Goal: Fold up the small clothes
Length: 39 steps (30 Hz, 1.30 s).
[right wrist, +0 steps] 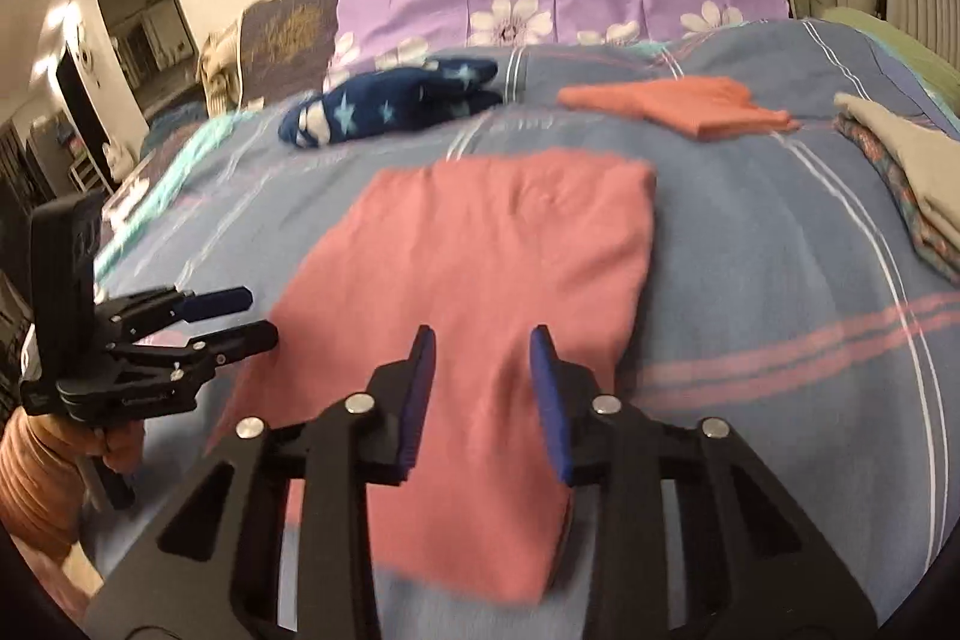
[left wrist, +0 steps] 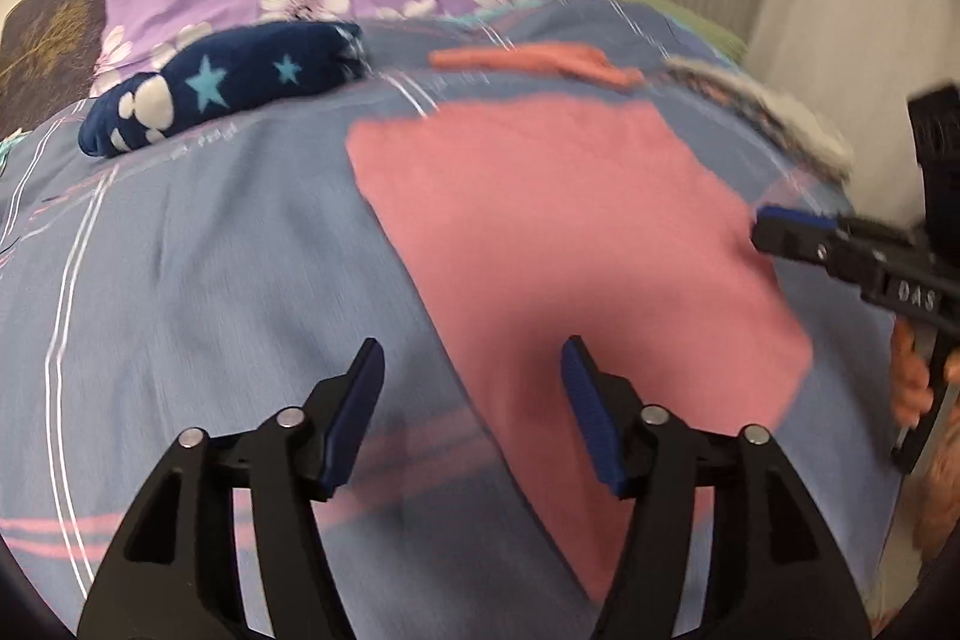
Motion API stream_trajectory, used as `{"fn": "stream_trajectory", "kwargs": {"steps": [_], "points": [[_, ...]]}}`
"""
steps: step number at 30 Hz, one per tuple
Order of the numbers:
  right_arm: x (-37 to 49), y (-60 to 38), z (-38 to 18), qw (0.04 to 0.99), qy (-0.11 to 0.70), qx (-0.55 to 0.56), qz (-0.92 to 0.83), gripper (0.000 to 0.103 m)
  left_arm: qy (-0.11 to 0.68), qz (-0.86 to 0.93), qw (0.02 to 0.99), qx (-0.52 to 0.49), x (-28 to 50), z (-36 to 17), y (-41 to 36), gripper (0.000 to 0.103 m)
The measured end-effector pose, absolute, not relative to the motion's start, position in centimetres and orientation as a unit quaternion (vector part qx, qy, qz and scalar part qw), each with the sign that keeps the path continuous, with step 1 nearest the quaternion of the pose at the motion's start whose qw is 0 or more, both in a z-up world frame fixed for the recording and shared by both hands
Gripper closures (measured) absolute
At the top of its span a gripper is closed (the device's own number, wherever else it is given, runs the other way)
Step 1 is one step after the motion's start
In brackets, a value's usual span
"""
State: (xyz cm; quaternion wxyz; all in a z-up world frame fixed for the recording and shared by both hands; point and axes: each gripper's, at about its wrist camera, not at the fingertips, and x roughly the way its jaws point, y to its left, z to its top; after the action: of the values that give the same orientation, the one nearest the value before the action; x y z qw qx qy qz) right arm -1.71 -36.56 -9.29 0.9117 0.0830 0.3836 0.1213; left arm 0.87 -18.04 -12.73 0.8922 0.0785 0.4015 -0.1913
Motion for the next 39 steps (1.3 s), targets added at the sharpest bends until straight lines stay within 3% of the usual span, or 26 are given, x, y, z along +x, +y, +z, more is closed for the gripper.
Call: {"fn": "stream_trajectory", "kwargs": {"steps": [3,7,9,11,12,22,35,39], "points": [[-2.1,-36.7,-12.5,0.885,0.44,0.106,0.111,0.074,0.408,-0.189,0.886,0.109,-0.7,-14.1,-18.9,0.031],[-2.5,-36.0,-12.6,0.893,0.431,0.091,0.096,0.073,0.407,-0.174,0.889,0.117,-1.0,-14.4,-19.1,0.028],[-2.6,-35.4,-12.5,0.892,0.431,0.089,0.105,0.06,0.405,-0.168,0.89,0.12,-1.2,-14.4,-19.1,0.027],[-2.6,-34.8,-12.3,0.893,0.431,0.075,0.107,0.034,0.404,-0.165,0.891,0.124,-1.4,-14.4,-19.2,0.025],[-2.8,-34.6,-12.4,0.893,0.433,0.071,0.105,0.032,0.404,-0.164,0.891,0.124,-1.5,-14.4,-19.1,0.025],[-0.6,-40.7,-9.7,0.898,0.393,0.18,0.076,0.032,0.403,-0.18,0.891,0.105,-0.6,-13.3,-19.0,0.023],[7.0,-43.3,-13.2,0.839,0.441,0.263,0.181,0.034,0.454,-0.255,0.85,-0.083,7.5,-13.9,-16.8,0.023],[9.7,-42.9,-13.5,0.825,0.454,0.256,0.218,0.034,0.462,-0.271,0.841,-0.083,9.6,-14.1,-17.8,0.033]]}}
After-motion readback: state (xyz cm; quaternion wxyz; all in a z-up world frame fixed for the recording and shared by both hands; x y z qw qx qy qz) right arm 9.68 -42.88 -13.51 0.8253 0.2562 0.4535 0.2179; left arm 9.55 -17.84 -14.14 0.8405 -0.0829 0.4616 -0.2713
